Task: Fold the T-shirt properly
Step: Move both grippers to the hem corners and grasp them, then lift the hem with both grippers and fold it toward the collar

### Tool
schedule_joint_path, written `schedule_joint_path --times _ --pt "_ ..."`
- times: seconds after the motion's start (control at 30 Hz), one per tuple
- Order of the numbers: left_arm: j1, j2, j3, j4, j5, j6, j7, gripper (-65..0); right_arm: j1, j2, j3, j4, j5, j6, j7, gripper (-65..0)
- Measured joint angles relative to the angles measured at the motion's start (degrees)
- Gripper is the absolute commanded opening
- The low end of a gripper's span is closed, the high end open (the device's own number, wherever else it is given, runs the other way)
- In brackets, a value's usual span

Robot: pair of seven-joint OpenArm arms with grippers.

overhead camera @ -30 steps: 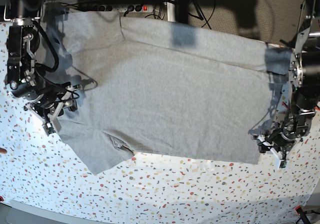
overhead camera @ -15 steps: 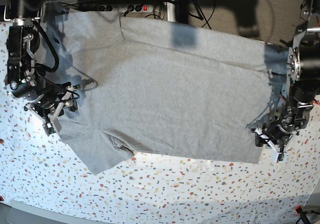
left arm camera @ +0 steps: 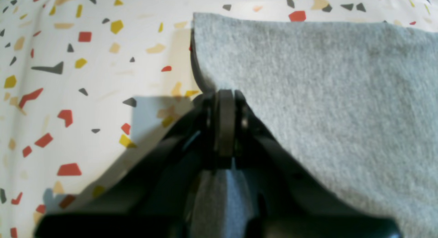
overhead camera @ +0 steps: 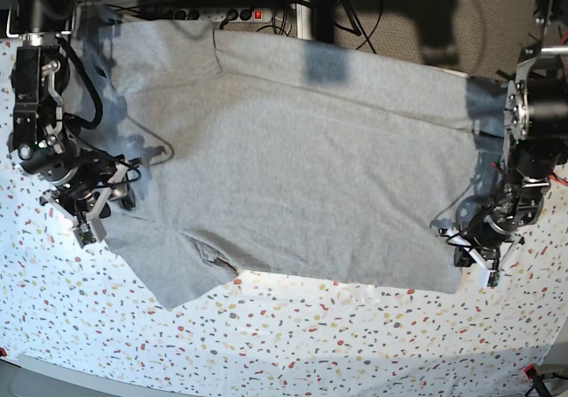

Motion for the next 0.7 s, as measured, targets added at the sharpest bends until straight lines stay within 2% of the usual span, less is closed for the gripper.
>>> schedule_joint_path --times 0.13,0.23,0.3,0.4,0.5,0.7 --pt "0.3 0.4 0.0 0.0 -0.2 0.2 1.8 -65.0 7.2 -0.6 0.0 -5.8 0.0 -1.7 -4.8 -37.2" --pt "1.1 0.7 0.0 0.0 -0.9 0.2 0.9 -65.0 14.4 -0.7 0.0 -15.9 2.9 -1.7 -4.8 -34.1" --pt "1.4 0.8 0.0 0.2 -0.9 0.2 0.5 -65.0 19.0 -0.7 0.0 -23.6 4.1 0.1 -4.7 -30.2" --pt "2.0 1.3 0.0 0.2 -0.9 0.4 0.1 -65.0 26.2 -0.2 -1.0 -34.1 5.7 2.6 -4.8 -29.8" --pt "2.0 1.3 0.0 0.2 -0.9 0.4 0.2 -65.0 33.8 1.0 -5.4 -43.4 5.9 4.5 -3.3 -29.8" --pt "2.3 1.2 0.0 0.3 -0.9 0.4 0.0 -65.0 42.7 1.2 -14.2 -58.4 -2.3 4.6 1.0 -29.8"
